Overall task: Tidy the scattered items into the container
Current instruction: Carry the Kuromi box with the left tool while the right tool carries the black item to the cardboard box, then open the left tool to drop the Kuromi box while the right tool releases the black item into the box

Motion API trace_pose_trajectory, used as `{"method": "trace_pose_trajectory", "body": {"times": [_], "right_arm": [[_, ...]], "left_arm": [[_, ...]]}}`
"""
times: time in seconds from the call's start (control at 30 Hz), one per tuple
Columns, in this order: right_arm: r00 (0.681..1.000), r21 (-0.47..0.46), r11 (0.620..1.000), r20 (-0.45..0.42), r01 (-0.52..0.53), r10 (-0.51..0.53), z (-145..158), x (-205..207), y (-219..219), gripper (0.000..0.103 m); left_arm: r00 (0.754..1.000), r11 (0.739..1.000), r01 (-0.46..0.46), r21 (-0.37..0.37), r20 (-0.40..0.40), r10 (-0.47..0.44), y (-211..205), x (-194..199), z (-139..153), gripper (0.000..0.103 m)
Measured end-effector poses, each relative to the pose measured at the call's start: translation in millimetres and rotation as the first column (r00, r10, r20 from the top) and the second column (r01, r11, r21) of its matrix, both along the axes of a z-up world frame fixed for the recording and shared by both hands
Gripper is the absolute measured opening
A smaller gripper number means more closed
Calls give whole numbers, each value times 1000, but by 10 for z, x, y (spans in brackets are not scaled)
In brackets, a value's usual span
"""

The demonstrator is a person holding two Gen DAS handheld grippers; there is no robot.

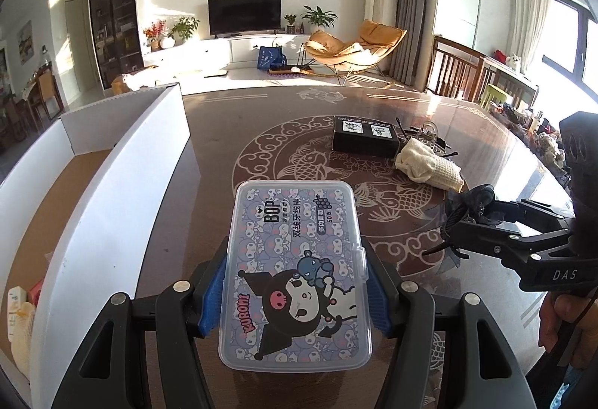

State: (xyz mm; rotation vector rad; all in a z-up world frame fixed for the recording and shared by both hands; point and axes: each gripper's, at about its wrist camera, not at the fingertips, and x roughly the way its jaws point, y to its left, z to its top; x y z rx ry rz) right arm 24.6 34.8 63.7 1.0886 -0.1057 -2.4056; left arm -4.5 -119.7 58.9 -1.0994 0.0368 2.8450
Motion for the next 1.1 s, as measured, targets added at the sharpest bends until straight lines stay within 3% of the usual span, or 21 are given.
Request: {"method": "trace_pose_trajectory", "body": {"times": [0.27, 0.43, 0.63, 0.73, 0.87, 1.0, 1.1], "right_arm": [[1000, 26, 1000, 1, -17, 17, 33, 26, -52, 83], [998, 36, 998, 16, -56, 55, 93, -27, -190, 83], [989, 24, 989, -32, -146, 147, 464, -132, -609, 83], [977, 0, 979, -58, -204, 204, 715, -208, -948, 83], [952, -48, 953, -79, -300, 296, 1048, -343, -1569, 83], [903, -72, 901, -70, -428, 423, 1238, -487, -2406, 83], [871, -43, 870, -33, -491, 490, 1168, -611, -3021, 83]], "left_arm": [[1000, 1000, 6, -2, 9, -6, 8, -2, -30, 61], [999, 990, 2, 139, 41, -8, -178, 19, 24, 61], [999, 970, -36, 239, -3, 38, -664, 127, 408, 61], [996, 970, -73, 231, -27, 81, -1024, 185, 611, 61], [985, 974, -163, 158, -31, 170, -1604, 187, 743, 61], [961, 950, -274, 151, 23, 274, -2286, 105, 664, 61], [938, 928, -346, 141, 75, 338, -2691, 36, 520, 61]]}}
